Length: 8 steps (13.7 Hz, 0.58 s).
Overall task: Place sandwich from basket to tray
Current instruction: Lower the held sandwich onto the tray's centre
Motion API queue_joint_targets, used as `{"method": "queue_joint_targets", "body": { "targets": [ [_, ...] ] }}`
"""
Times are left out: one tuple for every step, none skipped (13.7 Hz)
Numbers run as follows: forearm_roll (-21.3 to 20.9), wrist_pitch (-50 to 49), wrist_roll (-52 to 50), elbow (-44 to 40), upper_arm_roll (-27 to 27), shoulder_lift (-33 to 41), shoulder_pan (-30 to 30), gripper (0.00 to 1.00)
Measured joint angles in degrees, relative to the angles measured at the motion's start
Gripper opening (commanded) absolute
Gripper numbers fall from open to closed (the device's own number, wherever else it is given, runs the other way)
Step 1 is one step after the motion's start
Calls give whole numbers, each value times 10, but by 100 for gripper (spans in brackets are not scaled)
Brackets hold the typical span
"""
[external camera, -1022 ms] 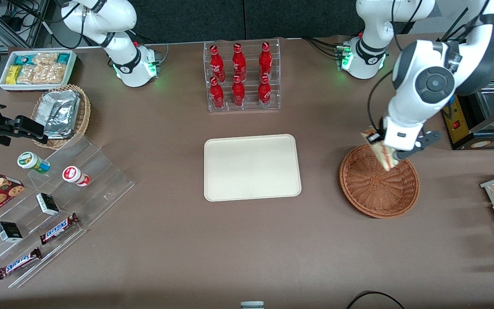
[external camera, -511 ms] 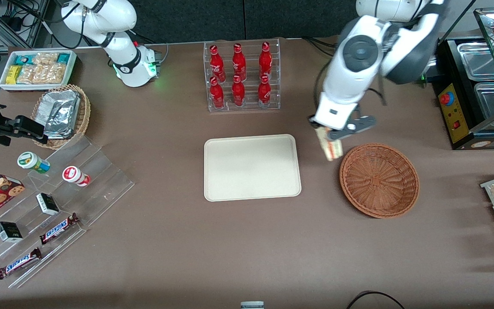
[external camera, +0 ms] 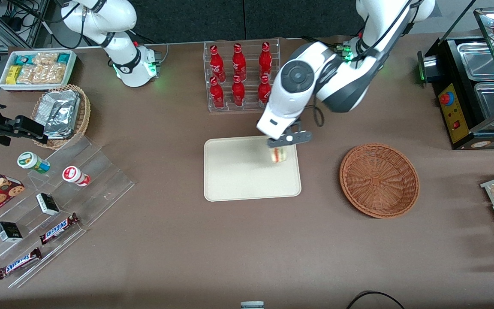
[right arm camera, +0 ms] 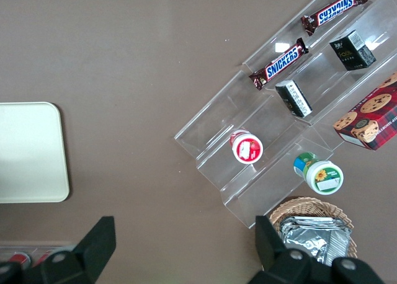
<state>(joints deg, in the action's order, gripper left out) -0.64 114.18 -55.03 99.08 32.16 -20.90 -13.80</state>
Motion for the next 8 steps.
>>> {"method": "queue_joint_targets", "body": {
  "targets": [
    [-6,18,0,-1,0,-22,-8,0],
    [-19,35,-4,-3,-1,-45,-20,0],
    [-38,50,-19,-7,-3,-66,-33,0],
    [-58,65,-35,-12,-5,-85,-44,0],
    [-73,79,-44,-19,-6,-101,-49,0],
    [-85,90,-47,-26,-7,-114,-52,0],
    [-95,100,-47,-32,-7,-126,-53,0],
    [-100,110,-49,-37,-7,-136,-57,0]
  ]
}}
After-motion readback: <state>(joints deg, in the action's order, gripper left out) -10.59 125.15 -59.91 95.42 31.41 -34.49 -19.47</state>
